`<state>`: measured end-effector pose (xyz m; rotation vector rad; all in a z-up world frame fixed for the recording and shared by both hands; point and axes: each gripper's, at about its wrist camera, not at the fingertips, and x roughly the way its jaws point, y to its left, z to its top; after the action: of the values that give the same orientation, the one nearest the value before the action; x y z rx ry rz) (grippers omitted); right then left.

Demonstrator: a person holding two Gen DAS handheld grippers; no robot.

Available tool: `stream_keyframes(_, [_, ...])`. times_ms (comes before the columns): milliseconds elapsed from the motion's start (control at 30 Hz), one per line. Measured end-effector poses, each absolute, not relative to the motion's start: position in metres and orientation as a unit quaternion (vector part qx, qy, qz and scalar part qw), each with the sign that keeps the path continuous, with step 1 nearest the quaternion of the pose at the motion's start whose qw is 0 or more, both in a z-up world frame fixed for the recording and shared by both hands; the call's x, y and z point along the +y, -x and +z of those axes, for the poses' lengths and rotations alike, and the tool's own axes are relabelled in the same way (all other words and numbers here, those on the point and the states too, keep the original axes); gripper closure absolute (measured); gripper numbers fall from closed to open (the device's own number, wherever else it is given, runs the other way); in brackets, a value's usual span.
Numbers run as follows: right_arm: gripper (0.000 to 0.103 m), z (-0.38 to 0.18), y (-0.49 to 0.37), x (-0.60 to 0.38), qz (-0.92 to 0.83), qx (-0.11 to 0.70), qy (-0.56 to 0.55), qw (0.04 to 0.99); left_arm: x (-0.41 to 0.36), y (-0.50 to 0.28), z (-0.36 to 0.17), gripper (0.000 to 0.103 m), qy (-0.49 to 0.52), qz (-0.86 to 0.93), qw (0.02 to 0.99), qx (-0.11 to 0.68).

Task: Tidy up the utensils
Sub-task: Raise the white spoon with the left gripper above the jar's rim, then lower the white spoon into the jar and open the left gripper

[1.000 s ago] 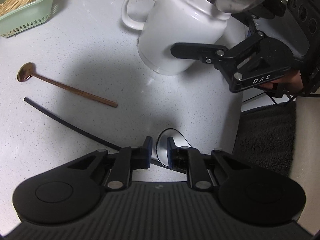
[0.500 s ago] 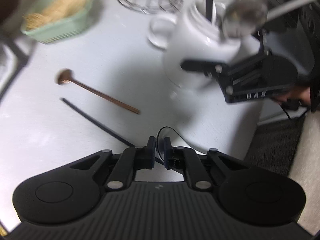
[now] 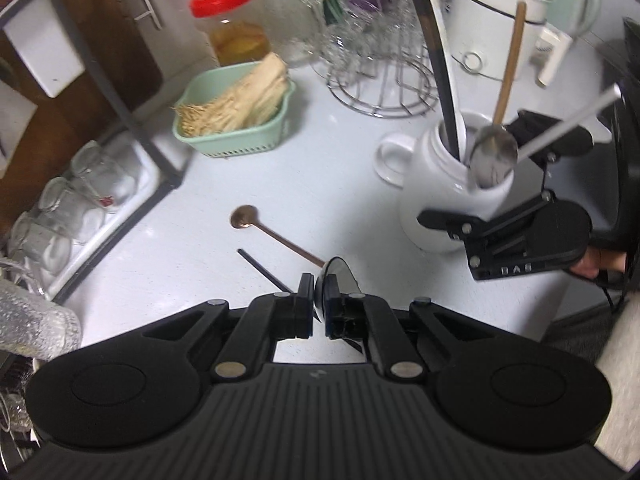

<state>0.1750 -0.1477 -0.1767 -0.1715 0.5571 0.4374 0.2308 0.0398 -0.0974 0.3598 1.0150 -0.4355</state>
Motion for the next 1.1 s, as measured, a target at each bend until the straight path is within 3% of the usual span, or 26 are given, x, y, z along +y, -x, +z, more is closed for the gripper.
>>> stream_keyframes(233, [0.012,-0.177,-0.175,-0.148,0.215,0.272,0.086,0.934,0.039,-0.225,-0.075,0.098,-0.173,-0.179,0.854,0.457])
stream_keyframes(700, [0.012,-0.177,-0.176,-0.147,0.218,0.272,0.086,0.933,0.038,-0.249,0.022,0.098,-0.172,-0.112,0.912,0.355])
stream_keyframes(1100, [0.012,-0.177,-0.177,-0.147,0.221,0.271,0.085,0.933,-0.020,-0.260,0.079,0.098,-0.205,-0.160,0.924,0.280])
